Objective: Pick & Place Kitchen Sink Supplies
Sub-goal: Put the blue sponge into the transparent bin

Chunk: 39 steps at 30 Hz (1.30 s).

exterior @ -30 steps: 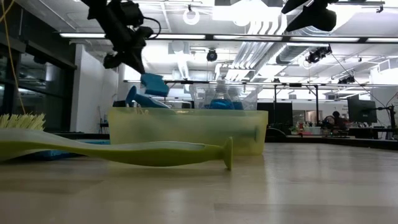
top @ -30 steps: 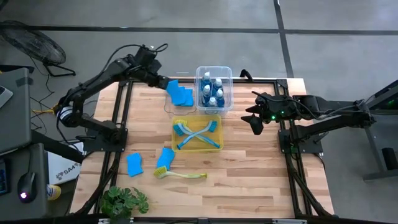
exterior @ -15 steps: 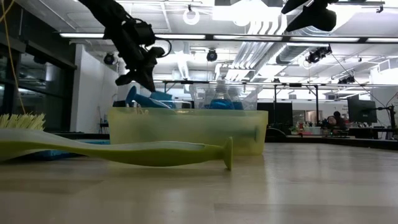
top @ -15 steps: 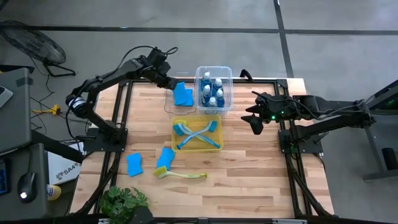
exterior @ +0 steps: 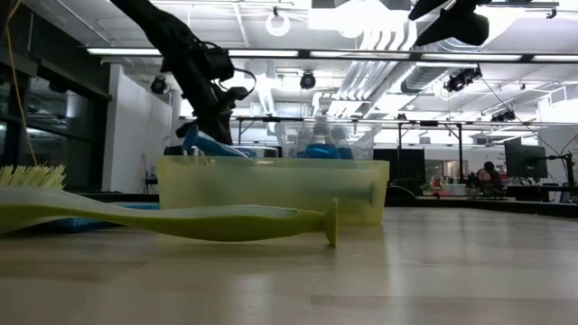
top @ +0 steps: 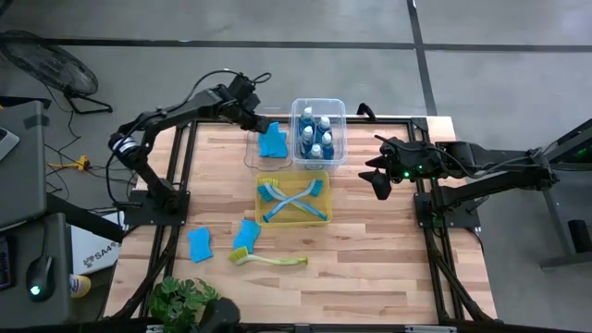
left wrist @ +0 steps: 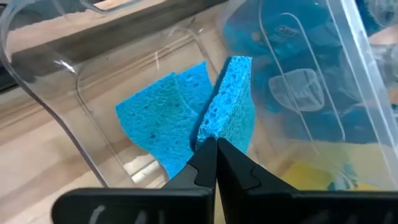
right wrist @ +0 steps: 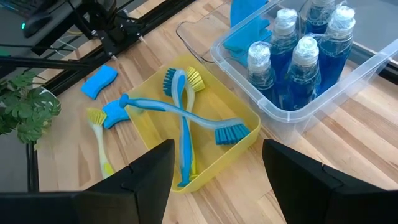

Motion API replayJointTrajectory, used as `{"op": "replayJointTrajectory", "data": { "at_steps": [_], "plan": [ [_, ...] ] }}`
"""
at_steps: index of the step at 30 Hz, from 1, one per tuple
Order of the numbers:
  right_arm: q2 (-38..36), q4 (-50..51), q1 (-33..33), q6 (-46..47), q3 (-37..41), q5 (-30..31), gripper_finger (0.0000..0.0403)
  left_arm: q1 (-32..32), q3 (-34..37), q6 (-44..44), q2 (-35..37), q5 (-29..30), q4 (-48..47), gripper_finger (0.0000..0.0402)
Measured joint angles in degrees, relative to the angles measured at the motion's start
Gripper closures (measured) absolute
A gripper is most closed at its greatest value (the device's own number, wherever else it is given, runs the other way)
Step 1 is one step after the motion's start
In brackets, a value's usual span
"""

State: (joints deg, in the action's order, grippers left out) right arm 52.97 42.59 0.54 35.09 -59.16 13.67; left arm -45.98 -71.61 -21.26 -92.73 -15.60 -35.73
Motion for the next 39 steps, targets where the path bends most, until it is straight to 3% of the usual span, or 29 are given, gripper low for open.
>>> {"op": "replayJointTrajectory", "data": {
  "at_steps": [26,39],
  "plan": [
    [0.0,0.0,0.0,0.7,0.0,0.9,0.0166,1.0,0.0,0.4,-3.6,3.1,1.4,0.0396],
    [0.0,0.0,0.0,0.7,0.0,0.9,0.0166,1.0,0.0,0.4,-3.6,4.6,1.6,0.0289]
  ]
}}
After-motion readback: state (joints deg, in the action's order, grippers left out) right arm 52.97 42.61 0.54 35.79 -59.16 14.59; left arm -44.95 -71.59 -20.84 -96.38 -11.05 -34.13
